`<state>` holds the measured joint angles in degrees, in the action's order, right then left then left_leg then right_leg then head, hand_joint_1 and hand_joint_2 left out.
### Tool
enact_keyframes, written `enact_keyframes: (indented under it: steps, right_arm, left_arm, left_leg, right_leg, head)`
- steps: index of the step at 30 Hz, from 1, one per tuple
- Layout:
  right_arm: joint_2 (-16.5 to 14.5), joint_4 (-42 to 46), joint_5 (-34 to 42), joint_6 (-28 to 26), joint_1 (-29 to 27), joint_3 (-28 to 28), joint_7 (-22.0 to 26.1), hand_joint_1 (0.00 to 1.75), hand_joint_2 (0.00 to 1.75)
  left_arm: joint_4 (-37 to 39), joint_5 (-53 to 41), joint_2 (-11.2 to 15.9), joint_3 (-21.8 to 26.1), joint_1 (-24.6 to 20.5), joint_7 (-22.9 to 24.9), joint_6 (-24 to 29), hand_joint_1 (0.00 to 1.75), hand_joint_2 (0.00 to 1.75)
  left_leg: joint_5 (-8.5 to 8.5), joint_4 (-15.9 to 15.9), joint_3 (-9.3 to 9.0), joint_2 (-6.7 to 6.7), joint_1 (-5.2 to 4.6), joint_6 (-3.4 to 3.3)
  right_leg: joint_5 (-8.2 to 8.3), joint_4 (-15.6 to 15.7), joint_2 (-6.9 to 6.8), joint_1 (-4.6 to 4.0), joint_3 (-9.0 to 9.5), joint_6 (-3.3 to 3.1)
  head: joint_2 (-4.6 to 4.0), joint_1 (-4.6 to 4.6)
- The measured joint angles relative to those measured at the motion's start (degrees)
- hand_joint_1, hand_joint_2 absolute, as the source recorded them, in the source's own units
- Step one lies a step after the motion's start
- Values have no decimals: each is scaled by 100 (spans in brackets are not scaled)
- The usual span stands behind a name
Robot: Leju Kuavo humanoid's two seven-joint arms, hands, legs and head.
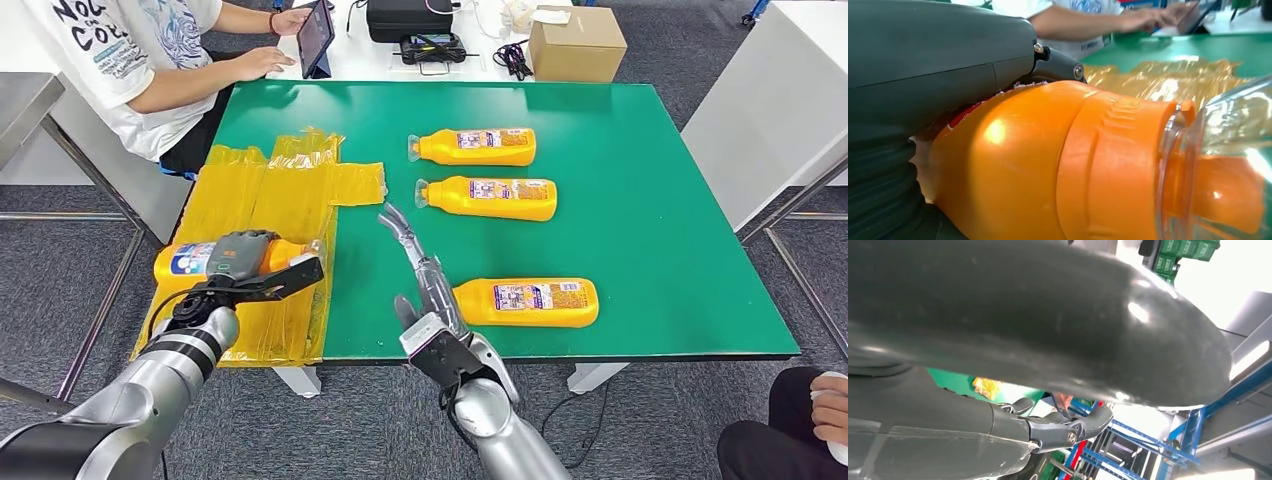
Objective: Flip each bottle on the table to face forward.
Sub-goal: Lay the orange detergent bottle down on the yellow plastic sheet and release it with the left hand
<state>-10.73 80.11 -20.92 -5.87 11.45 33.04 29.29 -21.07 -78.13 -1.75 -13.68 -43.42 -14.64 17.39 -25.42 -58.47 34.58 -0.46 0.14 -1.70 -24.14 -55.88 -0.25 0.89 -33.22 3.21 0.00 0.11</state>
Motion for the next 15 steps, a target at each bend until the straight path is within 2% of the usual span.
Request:
enact_keyframes:
  steps: [12,13,15]
  right_arm:
    - [0,-122,2,15,4,33,0,0,0]
    - [0,-126,2,15,5,33,0,0,0]
    - [0,-132,2,15,7,33,0,0,0]
  left_arm:
    - [89,68,44,49,12,-2,-234,175,175]
    - [93,65,47,50,11,-2,-249,163,175]
    - [102,47,52,49,10,-2,-325,85,175]
  left_leg:
    - [0,0,-4,1,-1,0]
    - [0,0,-5,1,-1,0]
    - [0,0,-6,1,-1,0]
  right_leg:
    - [0,-3,0,0,1,0]
    - [0,-4,0,0,1,0]
    - [0,-5,0,0,1,0]
  head:
    - [0,0]
    - [0,1]
    - [0,1]
